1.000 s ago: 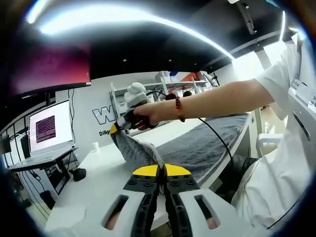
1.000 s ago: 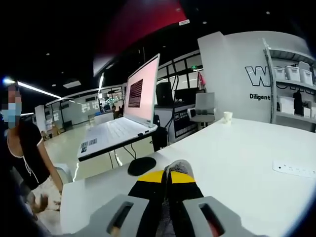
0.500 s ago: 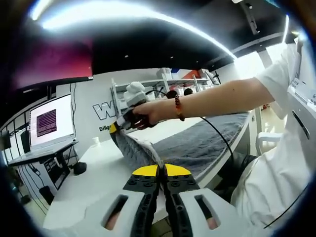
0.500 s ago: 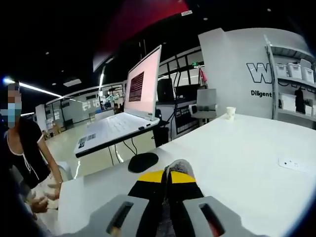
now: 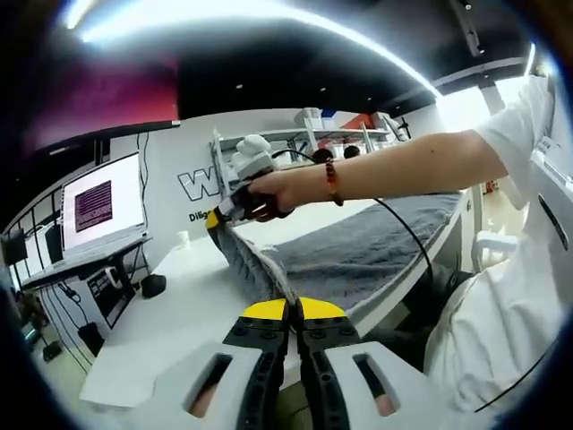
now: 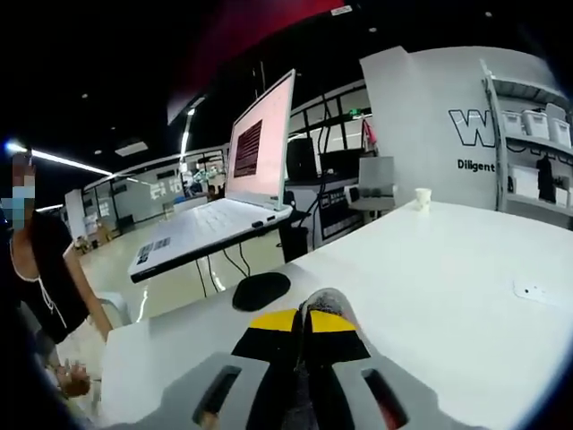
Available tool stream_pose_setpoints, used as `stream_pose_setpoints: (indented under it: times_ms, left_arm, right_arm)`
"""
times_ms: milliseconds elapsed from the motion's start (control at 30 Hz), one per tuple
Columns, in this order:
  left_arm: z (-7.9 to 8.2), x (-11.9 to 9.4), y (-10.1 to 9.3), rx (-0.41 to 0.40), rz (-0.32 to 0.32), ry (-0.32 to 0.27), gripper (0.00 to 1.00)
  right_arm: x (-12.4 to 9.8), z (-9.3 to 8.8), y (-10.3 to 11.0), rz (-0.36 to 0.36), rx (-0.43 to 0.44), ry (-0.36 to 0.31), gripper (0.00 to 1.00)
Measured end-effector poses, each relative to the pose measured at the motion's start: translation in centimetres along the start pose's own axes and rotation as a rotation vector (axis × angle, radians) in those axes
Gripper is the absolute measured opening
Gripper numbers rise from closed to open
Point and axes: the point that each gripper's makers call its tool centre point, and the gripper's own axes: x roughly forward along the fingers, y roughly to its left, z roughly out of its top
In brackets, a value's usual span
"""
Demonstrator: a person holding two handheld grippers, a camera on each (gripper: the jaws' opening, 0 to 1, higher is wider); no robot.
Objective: Open the folded towel by lifting each exposed corner and separating the folded layers until the towel lies flat within the target outline without major curled edges
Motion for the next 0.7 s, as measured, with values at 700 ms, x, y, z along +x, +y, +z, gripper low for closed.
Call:
stream_pose_setpoints:
  times_ms: [700]
  left_arm:
    - [-1.1,-0.3,0.5,-0.014,0.03,0.047,0.02]
  right_arm:
    - [1.5,-0.7,0.8,0.025,0.017,0.006,0.01]
